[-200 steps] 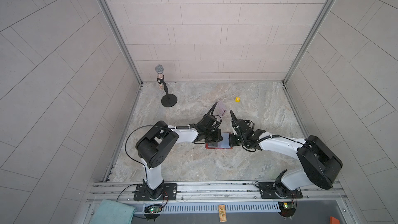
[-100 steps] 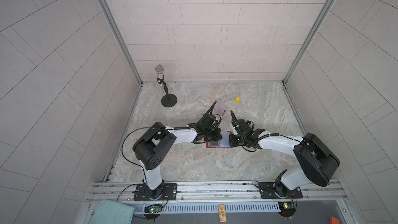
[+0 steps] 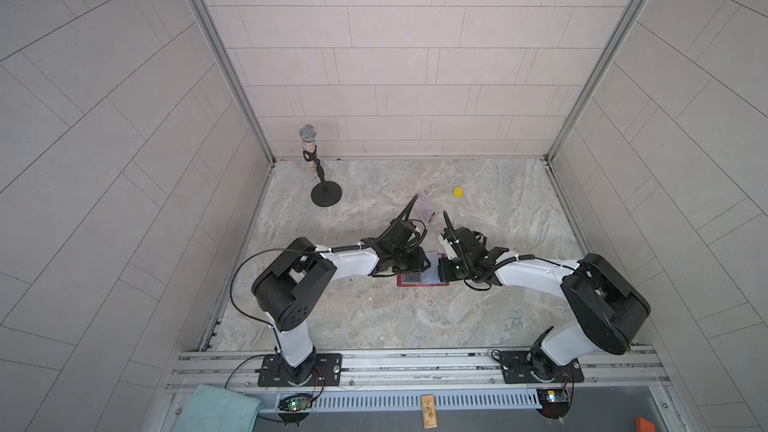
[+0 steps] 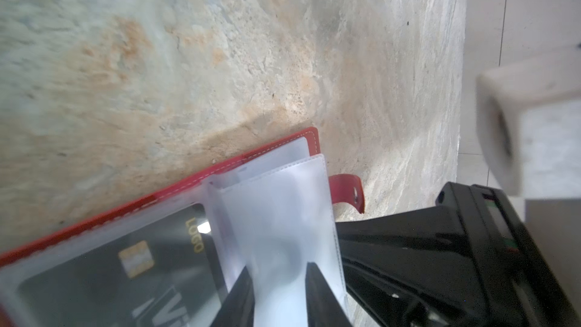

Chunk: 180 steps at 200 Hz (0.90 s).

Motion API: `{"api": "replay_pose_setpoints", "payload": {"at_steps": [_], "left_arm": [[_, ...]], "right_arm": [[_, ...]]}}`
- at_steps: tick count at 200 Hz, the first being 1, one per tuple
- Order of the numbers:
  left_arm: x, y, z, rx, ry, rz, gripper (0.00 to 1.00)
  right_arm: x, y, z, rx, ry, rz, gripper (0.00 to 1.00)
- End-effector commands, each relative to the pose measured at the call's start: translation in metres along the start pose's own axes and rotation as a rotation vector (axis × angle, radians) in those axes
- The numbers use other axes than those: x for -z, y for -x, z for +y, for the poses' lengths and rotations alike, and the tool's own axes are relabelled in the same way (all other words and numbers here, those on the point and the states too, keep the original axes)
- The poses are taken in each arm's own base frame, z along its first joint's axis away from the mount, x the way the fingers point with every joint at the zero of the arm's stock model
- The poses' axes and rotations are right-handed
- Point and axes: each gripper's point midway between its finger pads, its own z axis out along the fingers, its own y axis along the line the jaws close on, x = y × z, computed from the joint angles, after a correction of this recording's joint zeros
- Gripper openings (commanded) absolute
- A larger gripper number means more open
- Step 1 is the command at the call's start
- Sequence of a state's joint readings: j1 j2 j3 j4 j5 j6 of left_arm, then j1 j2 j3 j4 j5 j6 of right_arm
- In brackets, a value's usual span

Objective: Put the credit cards into the card holder

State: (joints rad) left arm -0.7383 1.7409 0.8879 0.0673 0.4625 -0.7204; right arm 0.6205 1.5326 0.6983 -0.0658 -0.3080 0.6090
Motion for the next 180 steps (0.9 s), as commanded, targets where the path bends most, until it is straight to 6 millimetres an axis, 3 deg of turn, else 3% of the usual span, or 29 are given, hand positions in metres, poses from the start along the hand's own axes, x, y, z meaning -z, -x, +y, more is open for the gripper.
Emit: {"api": "replay_pose_setpoints", "payload": {"at_steps": [1,20,95,133,180], "left_arm": [[0.017,0.001,0.001,-0.046,0.041,-0.035,0.42],[0.028,0.003,0.005,-0.064,0.081,-0.065,0.46],[0.069,0.011,0.021,-0.101,0.214,-0.197,0.46],[0.067,0.006,0.024,-0.108,0.213,-0.18,0.43],[0.048,-0.002,0.032,-0.08,0.198,-0.135,0.3]], "right_arm": [[-0.002,0.007,0.013,-0.006,0.066,-0.017,0.12],[-0.003,0.01,0.022,-0.006,0.115,-0.021,0.15],[-0.018,0.007,0.046,0.02,0.195,0.029,0.28],[-0.028,0.004,0.049,0.028,0.182,0.052,0.27],[-0.029,0.003,0.048,0.028,0.166,0.052,0.19]]}}
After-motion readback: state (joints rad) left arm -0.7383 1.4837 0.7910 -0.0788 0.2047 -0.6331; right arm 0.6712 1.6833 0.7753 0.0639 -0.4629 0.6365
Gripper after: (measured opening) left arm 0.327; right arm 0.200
